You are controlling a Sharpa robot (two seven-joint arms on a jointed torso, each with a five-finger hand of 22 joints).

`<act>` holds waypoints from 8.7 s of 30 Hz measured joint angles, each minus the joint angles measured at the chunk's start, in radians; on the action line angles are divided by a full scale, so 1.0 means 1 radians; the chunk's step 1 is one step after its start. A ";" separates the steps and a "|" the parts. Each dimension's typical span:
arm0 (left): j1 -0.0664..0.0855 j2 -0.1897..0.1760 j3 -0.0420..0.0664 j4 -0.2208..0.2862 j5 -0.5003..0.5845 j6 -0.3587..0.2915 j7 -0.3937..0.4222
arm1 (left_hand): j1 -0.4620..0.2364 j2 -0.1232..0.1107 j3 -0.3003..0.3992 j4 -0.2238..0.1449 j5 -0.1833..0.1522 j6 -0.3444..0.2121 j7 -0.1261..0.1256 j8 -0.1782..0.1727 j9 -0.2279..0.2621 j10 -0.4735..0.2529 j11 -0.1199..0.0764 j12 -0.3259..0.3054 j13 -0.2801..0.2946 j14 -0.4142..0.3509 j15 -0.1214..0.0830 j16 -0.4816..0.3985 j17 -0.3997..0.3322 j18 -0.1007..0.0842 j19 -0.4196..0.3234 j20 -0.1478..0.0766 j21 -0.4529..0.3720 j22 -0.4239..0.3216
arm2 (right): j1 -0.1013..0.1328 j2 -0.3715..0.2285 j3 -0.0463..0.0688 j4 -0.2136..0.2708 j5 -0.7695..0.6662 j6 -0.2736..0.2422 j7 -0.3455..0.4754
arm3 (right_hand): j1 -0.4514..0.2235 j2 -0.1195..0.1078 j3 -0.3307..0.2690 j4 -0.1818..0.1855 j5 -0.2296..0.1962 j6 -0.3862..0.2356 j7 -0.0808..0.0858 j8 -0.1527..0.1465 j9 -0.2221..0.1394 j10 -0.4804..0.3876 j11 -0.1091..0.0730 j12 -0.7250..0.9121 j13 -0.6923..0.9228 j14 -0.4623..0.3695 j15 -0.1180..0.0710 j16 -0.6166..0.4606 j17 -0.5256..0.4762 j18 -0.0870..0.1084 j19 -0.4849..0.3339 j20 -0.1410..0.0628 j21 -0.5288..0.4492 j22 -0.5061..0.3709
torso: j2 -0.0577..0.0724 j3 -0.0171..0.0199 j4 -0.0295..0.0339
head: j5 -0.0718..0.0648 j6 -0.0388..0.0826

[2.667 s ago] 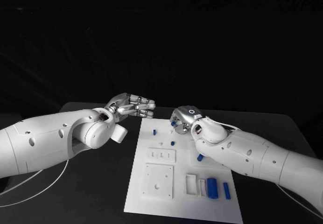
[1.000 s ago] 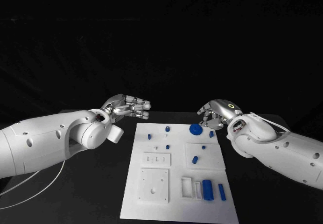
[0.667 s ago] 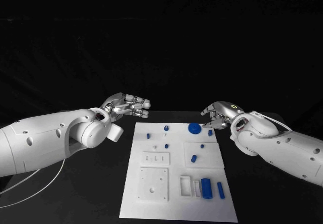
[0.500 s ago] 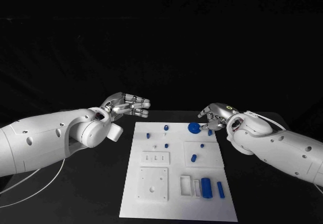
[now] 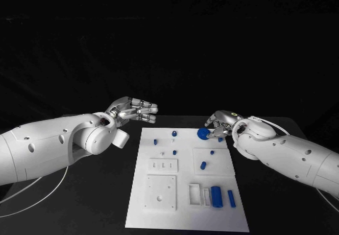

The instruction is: Assemble the parts on the task board

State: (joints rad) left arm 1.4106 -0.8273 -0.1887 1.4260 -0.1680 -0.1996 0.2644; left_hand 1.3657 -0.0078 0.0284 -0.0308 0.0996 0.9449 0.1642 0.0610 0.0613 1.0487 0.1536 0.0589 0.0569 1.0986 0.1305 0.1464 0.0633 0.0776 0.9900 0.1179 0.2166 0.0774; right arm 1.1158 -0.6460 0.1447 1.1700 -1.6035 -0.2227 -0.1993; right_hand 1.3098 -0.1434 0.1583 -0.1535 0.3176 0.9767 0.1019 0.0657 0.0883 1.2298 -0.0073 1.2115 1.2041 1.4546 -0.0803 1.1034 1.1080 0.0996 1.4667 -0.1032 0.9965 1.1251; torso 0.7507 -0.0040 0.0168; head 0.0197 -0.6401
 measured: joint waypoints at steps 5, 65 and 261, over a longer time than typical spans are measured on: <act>0.000 0.001 0.000 -0.001 -0.002 0.002 0.000 | 0.000 0.000 0.000 0.000 0.000 0.000 0.000 0.000 0.000 0.000 0.000 0.000 0.000 0.000 0.000 0.000 0.000 0.000 0.000 0.000 0.000 0.000 | 0.000 0.011 0.000 -0.018 0.001 0.005 0.000 | 0.000 0.000 0.004 0.002 0.000 0.000 0.000 0.000 0.000 0.002 0.002 0.000 0.001 0.000 0.000 0.000 0.001 0.000 0.000 0.000 0.000 0.003 | 0.000 0.0000 -0.0014 | 0.002 -0.001; 0.000 0.009 0.000 -0.002 -0.008 0.009 -0.003 | 0.000 0.000 0.000 0.000 0.000 0.000 0.000 0.000 0.000 0.000 0.000 0.000 0.000 0.000 0.000 0.000 0.000 0.000 0.000 0.000 0.000 0.000 | -0.008 0.054 -0.004 -0.010 -0.062 0.054 -0.026 | -0.082 0.021 0.172 -0.001 0.080 0.138 -0.028 -0.006 -0.011 0.020 -0.002 0.003 0.018 0.000 0.000 0.000 0.006 -0.007 -0.004 0.003 -0.005 0.042 | -0.002 0.0025 -0.0036 | 0.010 -0.005; -0.006 0.013 -0.002 -0.045 -0.021 0.028 -0.003 | 0.000 0.000 -0.004 -0.004 0.000 0.000 0.000 0.000 0.000 0.000 0.000 0.000 0.000 -0.004 0.004 0.000 0.000 0.000 -0.004 0.004 0.000 0.000 | -0.101 -0.019 0.024 -0.159 0.328 -0.037 0.323 | -0.028 0.060 0.003 0.025 -0.106 0.031 0.009 0.000 -0.024 -0.007 0.018 -0.024 -0.021 -0.003 0.017 -0.023 0.014 -0.002 0.000 0.014 -0.036 0.075 | -0.011 0.0308 -0.0514 | 0.047 0.017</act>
State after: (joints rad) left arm 1.4047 -0.8145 -0.1910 1.3808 -0.1891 -0.1721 0.2613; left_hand 1.3657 -0.0078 0.0243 -0.0349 0.0996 0.9449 0.1642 0.0610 0.0613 1.0487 0.1536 0.0589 0.0568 1.0951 0.1340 0.1464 0.0633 0.0775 0.9864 0.1215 0.2166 0.0774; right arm 1.0147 -0.6653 0.1691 1.0114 -1.2757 -0.2593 0.1233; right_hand 1.2815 -0.0838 0.1609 -0.1287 0.2120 1.0075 0.1107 0.0657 0.0645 1.2223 0.0105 1.1880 1.1827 1.4519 -0.0637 1.0801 1.1221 0.0978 1.4667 -0.0892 0.9601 1.1997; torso 0.7400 0.0267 -0.0346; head 0.0669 -0.6229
